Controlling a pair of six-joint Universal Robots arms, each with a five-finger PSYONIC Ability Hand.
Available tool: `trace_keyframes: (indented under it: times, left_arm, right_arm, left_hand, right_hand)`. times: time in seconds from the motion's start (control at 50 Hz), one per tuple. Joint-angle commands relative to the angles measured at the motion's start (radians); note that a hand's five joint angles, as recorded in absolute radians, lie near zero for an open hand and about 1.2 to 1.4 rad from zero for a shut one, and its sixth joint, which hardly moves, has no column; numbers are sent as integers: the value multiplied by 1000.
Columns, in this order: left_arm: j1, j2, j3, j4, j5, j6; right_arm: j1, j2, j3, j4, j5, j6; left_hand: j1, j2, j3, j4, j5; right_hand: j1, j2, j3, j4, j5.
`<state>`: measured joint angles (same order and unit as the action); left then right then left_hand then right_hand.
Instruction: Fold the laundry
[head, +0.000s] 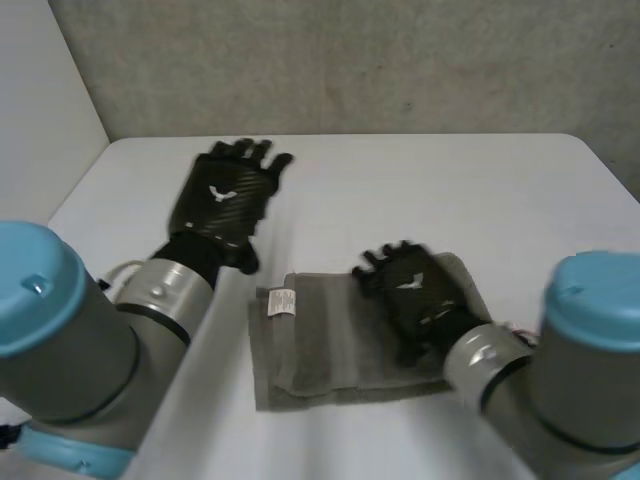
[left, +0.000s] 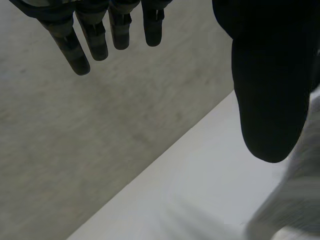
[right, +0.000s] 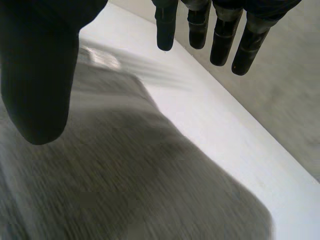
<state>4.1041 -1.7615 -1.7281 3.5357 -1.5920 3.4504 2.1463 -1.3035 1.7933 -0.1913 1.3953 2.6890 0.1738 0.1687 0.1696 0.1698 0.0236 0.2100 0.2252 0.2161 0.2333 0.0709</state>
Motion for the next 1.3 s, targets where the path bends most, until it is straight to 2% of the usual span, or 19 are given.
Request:
trace_keyframes:
  times: [0.02,0.18,0.28,0.38,0.42,0.44,0.48,0.62,0.76,0.86,0.98,1.08,1.16,1.18,1.2,1.24,1.26,1.28,1.3]
  left_arm:
    - [-132,-111,35,-5,-5,-96]
    - [-137,-274,47,-6,-11,-93]
    - [-136,-325,33,-5,-11,-88]
    - [-134,-325,19,-8,-13,-71]
    - [-133,-305,10,-11,-13,-62]
    - [-133,-305,10,-11,-13,-62]
    - [-131,-271,-2,-12,-23,-56]
    - [-116,-204,-24,-15,-62,-56]
    - [-30,-122,-57,-23,-88,-54]
    - [73,-78,-80,-23,-82,-65]
    - [90,-52,-84,-23,-82,-69]
    - [90,-13,-100,-23,-80,-74]
    - [88,-4,-103,-23,-82,-74]
    - [88,-3,-103,-23,-82,-76]
    - [88,-3,-103,-23,-82,-76]
    - [87,-1,-103,-23,-82,-76]
    - [87,-1,-103,-23,-82,-76]
    - [85,0,-103,-23,-79,-76]
    - [82,1,-99,-23,-77,-77]
  right_arm:
    - [-176,-80,135,15,-22,26]
    - [-348,-74,202,3,-58,20]
    - [-384,-28,209,4,-94,22]
    - [-390,-17,202,-3,-94,22]
    - [-391,-17,199,-25,-93,22]
    - [-391,-17,199,-25,-93,22]
    - [-390,-16,199,-66,-90,22]
    - [-376,-8,184,-96,-87,11]
    - [-322,-20,143,-103,-88,-51]
    - [-64,-25,38,-122,-82,-64]
    - [99,0,-22,-138,-93,-69]
    - [288,146,-75,-187,-104,-110]
    - [319,199,-100,-195,-87,-149]
    - [319,207,-107,-191,-79,-159]
    - [319,207,-107,-191,-79,-159]
    - [317,187,-106,-175,-62,-150]
    - [317,187,-106,-175,-62,-150]
    - [316,167,-103,-165,-47,-140]
    - [314,138,-103,-145,-20,-120]
  left_hand:
    - [28,33,32,32,4]
    - [28,33,32,32,4]
    - [28,33,32,32,4]
    - [25,30,29,29,1]
    - [25,30,29,29,1]
    - [25,30,29,29,1]
    - [25,30,29,29,1]
    - [25,30,29,29,1]
    - [25,30,29,29,1]
    - [25,30,29,29,1]
    - [22,27,26,26,-2]
    - [19,24,23,23,-5]
    - [19,24,23,23,-5]
    - [13,18,18,17,-11]
    - [13,18,17,17,-11]
    - [13,18,17,17,-11]
    - [13,18,17,17,-11]
    - [13,18,17,17,-11]
    - [16,21,20,20,-8]
  right_hand:
    - [-35,-51,-42,-59,-71]
    - [-35,-51,-42,-59,-71]
    - [-10,-26,-17,-34,-46]
    - [359,344,353,336,324]
    - [657,642,651,634,622]
    - [659,644,653,636,623]
    - [995,980,989,972,960]
    - [1186,1171,1180,1163,1151]
    - [1186,1171,1180,1163,1151]
    - [1186,1171,1180,1163,1151]
    - [1186,1171,1180,1163,1151]
    - [1186,1171,1180,1163,1151]
    - [1186,1171,1180,1163,1151]
    - [975,960,969,952,940]
    - [973,958,967,950,938]
    - [362,347,356,339,327]
    - [359,344,353,336,324]
    - [86,71,80,63,51]
    - [-35,-51,-42,-59,-71]
